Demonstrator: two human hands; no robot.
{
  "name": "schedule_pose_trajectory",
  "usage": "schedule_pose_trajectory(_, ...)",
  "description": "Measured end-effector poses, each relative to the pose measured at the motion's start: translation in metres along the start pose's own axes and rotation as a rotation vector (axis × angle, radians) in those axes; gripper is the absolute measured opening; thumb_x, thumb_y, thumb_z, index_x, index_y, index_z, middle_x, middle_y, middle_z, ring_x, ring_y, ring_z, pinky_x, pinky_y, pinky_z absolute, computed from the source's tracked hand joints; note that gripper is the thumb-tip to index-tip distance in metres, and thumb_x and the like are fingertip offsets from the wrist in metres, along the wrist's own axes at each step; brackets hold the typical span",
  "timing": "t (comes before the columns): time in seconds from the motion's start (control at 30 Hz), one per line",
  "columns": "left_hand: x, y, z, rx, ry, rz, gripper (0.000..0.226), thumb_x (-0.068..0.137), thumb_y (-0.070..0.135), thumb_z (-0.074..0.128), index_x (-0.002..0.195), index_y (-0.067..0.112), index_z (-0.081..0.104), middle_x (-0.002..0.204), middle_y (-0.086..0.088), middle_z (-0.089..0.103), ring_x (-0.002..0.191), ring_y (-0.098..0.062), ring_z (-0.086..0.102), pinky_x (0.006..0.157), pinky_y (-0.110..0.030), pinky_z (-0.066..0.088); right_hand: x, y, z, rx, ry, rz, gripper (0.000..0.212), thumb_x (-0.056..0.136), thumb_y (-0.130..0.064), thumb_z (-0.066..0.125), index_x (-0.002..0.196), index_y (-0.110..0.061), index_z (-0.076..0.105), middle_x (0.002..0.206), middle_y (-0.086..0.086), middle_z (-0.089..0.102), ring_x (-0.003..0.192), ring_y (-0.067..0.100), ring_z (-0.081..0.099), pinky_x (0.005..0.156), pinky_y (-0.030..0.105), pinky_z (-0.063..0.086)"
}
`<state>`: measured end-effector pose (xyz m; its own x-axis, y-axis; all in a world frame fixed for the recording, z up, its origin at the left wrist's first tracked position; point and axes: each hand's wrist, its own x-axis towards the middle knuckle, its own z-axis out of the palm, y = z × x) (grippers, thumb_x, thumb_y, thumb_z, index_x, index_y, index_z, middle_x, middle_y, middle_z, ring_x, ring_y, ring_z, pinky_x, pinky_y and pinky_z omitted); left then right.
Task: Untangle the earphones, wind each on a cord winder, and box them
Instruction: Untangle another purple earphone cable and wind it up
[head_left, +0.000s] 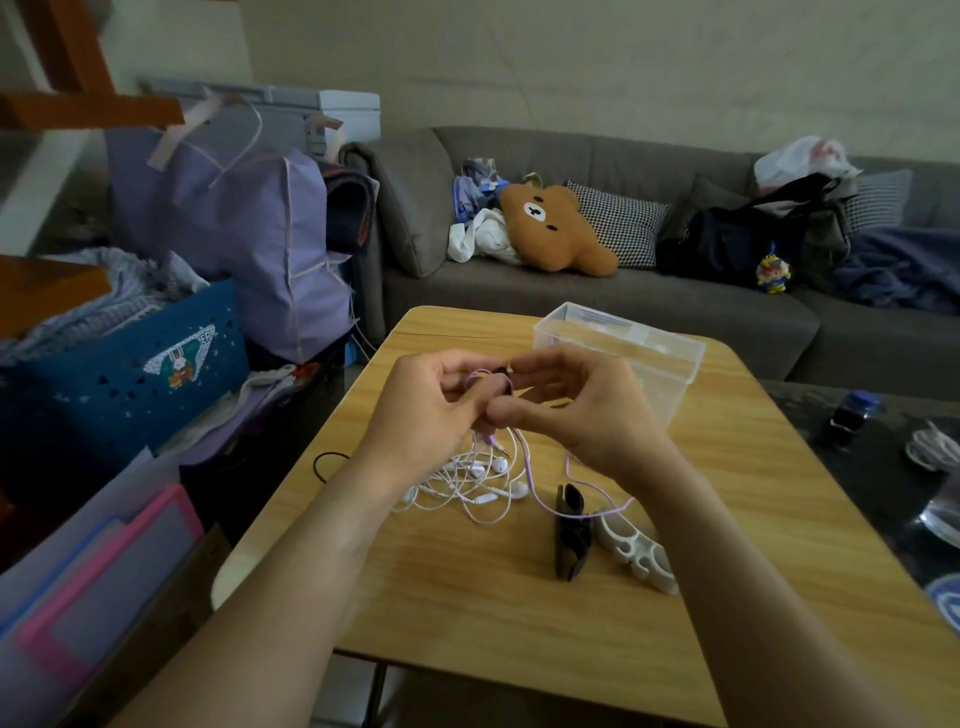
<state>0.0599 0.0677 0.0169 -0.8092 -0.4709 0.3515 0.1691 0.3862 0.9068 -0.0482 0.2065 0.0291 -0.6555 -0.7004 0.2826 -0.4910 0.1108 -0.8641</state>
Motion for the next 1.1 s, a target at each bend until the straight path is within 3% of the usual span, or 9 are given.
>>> schedule_pose_trajectory(0.07,0.001,-0.003,0.001,0.051,0.056,0.02,0.016,0.09,0.016,0.071,0.106,0.015,0.073,0.083,-0.003,0.077,0.068,-0.022,0.074,0.064,-0.032,0.062,0.0,0.0,0.004,-0.066,0.045,-0.002,0.062,0.049,-0.051,0.091,0.1,-0.023,0.069,0.089,-0.008,0.075,0.079,0.004,0.071,0.078,0.031,0.06)
schedule_pose_trajectory(0.23,0.004,-0.008,0.003,0.066,0.129,0.033,0.015,0.091,0.008,0.07,0.105,0.012,0.075,0.076,-0.003,0.076,0.065,-0.014,0.074,0.064,-0.026,0.06,0.0,0.003,0.006,-0.17,0.195,-0.058,0.026,0.072,-0.036,0.088,0.082,-0.022,0.068,0.075,-0.008,0.069,0.065,-0.002,0.062,0.059,0.012,0.048)
schedule_pose_trajectory(0.5,0.0,-0.003,0.007,0.031,0.176,-0.003,0.016,0.091,0.003,0.067,0.103,0.011,0.075,0.076,-0.002,0.075,0.062,-0.014,0.073,0.054,-0.018,0.055,-0.001,-0.002,0.008,-0.229,0.245,-0.114,0.01,0.084,-0.033,0.08,0.084,-0.023,0.076,0.075,-0.013,0.071,0.073,-0.003,0.065,0.063,0.009,0.047)
schedule_pose_trajectory(0.57,0.0,-0.003,0.003,0.042,0.148,-0.015,0.014,0.091,0.005,0.069,0.1,0.012,0.076,0.075,-0.001,0.075,0.06,-0.014,0.072,0.053,-0.019,0.054,0.0,-0.002,0.006,-0.201,0.232,-0.086,0.01,0.085,-0.032,0.078,0.082,-0.022,0.077,0.072,-0.012,0.071,0.07,0.0,0.066,0.061,0.011,0.046)
schedule_pose_trajectory(0.7,0.0,-0.004,-0.003,0.176,-0.047,-0.044,0.013,0.092,0.005,0.067,0.095,0.014,0.076,0.076,-0.002,0.075,0.059,-0.014,0.072,0.053,-0.031,0.058,0.002,0.011,-0.001,-0.145,0.111,0.022,0.017,0.093,-0.03,0.069,0.085,-0.018,0.078,0.072,-0.003,0.074,0.072,0.014,0.071,0.071,0.031,0.057)
schedule_pose_trajectory(0.77,0.003,-0.004,-0.004,0.131,-0.092,-0.09,0.013,0.094,0.005,0.063,0.095,0.013,0.073,0.08,-0.004,0.076,0.06,-0.019,0.072,0.051,-0.03,0.056,0.003,0.016,-0.005,-0.063,0.035,0.06,0.018,0.096,-0.029,0.065,0.093,-0.016,0.077,0.078,-0.003,0.076,0.076,0.011,0.071,0.074,0.03,0.054)
schedule_pose_trajectory(0.83,0.006,-0.005,-0.003,0.06,-0.045,-0.107,0.009,0.095,0.008,0.062,0.096,0.013,0.07,0.082,-0.005,0.075,0.058,-0.023,0.071,0.046,-0.029,0.053,0.004,0.017,-0.006,0.08,-0.008,0.079,0.021,0.099,-0.028,0.06,0.094,-0.013,0.074,0.084,0.0,0.076,0.081,0.014,0.071,0.075,0.031,0.052)
schedule_pose_trajectory(0.97,0.01,-0.008,-0.002,0.06,0.102,-0.087,0.006,0.096,0.018,0.065,0.098,0.015,0.069,0.074,-0.005,0.073,0.049,-0.018,0.064,0.044,-0.024,0.046,0.008,0.01,-0.001,0.416,0.089,0.111,0.022,0.1,-0.028,0.057,0.093,-0.011,0.068,0.084,0.0,0.072,0.082,0.015,0.068,0.072,0.031,0.051)
schedule_pose_trajectory(1.1,0.011,-0.011,-0.003,0.106,0.195,-0.065,0.01,0.097,0.024,0.063,0.097,0.016,0.068,0.066,-0.001,0.069,0.041,-0.009,0.054,0.043,-0.019,0.043,0.005,0.013,-0.004,0.314,-0.061,0.087,0.036,0.087,-0.049,0.057,0.089,-0.015,0.07,0.096,0.005,0.073,0.098,0.017,0.069,0.084,0.038,0.056)
